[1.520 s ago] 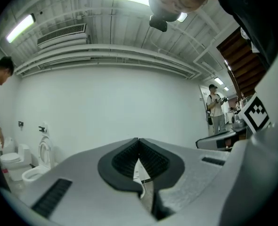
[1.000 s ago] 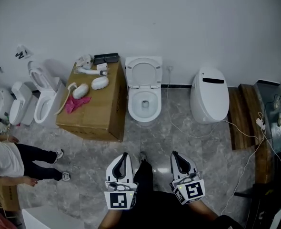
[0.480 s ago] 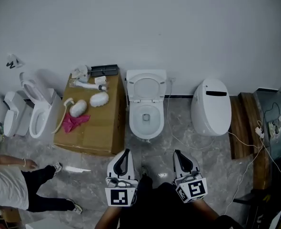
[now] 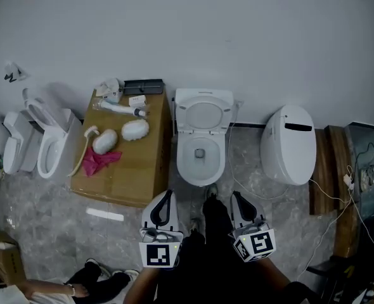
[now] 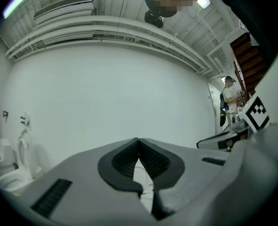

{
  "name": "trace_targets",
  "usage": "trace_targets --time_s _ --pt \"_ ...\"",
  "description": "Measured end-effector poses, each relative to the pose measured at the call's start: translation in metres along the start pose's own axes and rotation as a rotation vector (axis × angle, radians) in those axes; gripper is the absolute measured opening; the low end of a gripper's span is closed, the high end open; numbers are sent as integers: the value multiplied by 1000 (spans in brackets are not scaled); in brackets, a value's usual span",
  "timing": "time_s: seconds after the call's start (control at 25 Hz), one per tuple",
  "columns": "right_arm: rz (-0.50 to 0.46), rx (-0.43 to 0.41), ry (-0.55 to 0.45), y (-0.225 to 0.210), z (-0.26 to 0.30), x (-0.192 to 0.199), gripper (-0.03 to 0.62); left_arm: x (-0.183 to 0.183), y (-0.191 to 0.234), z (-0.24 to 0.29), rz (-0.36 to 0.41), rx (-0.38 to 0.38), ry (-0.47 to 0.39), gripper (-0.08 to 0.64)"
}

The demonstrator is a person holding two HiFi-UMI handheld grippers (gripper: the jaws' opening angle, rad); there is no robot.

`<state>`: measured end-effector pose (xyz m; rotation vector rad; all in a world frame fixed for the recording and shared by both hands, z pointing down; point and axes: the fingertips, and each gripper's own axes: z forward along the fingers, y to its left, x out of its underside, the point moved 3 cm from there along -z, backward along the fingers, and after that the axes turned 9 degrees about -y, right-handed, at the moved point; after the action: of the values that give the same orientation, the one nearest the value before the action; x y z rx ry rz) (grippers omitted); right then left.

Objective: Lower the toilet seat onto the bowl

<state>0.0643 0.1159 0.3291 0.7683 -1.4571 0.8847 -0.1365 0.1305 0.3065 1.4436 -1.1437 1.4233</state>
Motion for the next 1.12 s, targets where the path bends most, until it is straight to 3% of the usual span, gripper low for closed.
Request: trace_targets --time_s 0.28,0.44,0.68,0.76,0.84,0.96,1.12 --pt "5 -21 27 -45 81 13 26 20 27 81 19 -11 57 9" --pt "-4 -41 61 -83 138 19 26 39 38 147 -21 -7 106 9" --pt "-77 -79 179 -155 230 50 29 93 47 262 -34 121 186 12" --pt "-94 -94 222 -177 260 65 31 115 50 299 0 180 235 23" --pt "-103 -127 277 -199 288 83 67 138 54 334 47 234 271 97" --pt "-152 -207 396 -229 329 127 129 188 62 378 106 266 353 104" --pt "-232 -252 522 -265 376 186 133 255 71 423 215 321 475 122"
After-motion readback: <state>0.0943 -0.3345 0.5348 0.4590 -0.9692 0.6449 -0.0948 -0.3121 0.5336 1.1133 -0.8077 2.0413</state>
